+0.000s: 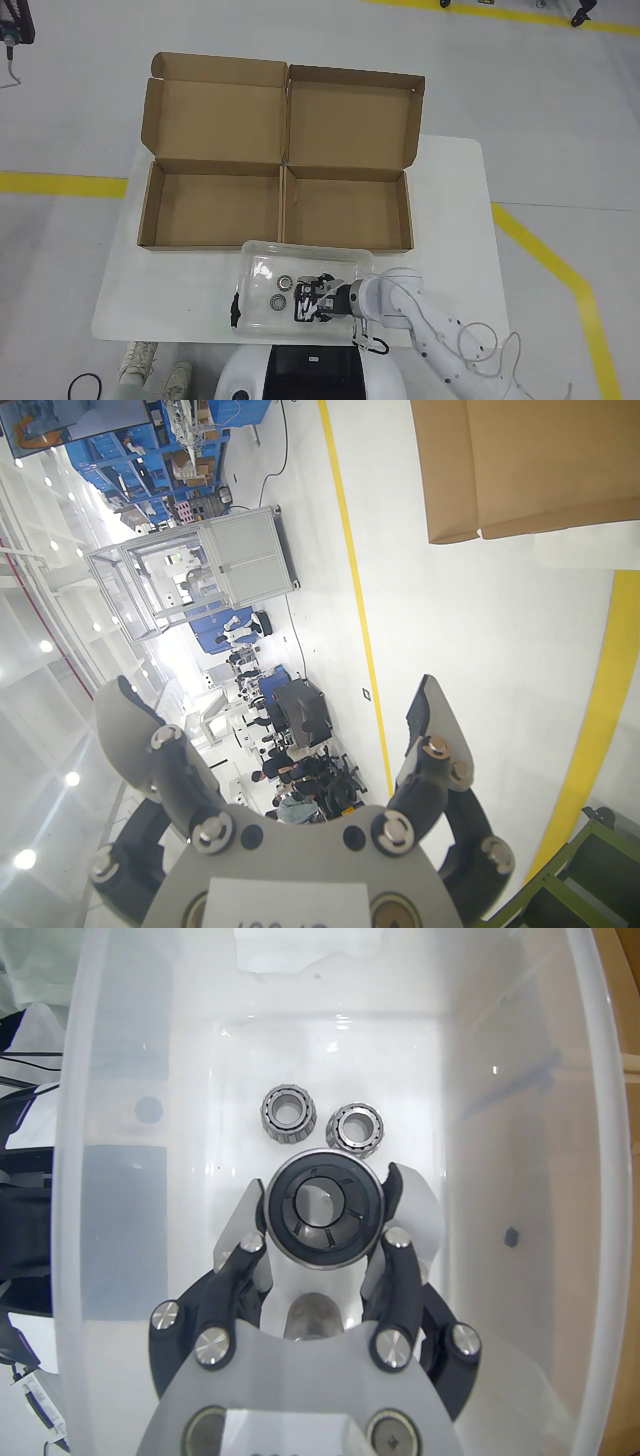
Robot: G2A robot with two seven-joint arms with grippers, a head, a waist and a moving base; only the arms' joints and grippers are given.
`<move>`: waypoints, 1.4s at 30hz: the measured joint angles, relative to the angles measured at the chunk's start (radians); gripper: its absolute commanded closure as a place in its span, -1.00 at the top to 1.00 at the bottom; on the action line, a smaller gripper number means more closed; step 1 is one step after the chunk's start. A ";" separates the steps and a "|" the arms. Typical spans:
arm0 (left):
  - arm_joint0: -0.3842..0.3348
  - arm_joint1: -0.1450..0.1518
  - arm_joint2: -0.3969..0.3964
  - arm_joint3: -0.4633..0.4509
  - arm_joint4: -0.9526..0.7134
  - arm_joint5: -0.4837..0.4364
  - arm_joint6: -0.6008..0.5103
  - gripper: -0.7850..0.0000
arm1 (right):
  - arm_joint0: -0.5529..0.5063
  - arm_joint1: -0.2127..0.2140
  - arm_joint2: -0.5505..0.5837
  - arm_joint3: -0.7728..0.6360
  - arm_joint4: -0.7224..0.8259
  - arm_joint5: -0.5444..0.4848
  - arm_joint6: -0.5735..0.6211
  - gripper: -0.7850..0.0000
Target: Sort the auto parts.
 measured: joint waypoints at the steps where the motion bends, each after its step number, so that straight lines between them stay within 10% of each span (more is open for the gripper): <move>1: 0.000 0.000 0.000 0.000 0.000 0.000 0.000 1.00 | 0.001 0.001 -0.001 0.002 0.001 0.000 -0.003 -1.00; 18: 0.000 0.000 0.000 0.000 0.000 0.000 0.000 1.00 | -0.010 0.027 0.064 -0.081 0.014 0.003 -0.233 -1.00; 42: 0.000 0.000 0.000 0.000 0.000 0.000 0.000 1.00 | 0.208 0.008 0.173 -0.098 0.249 0.011 -0.893 -1.00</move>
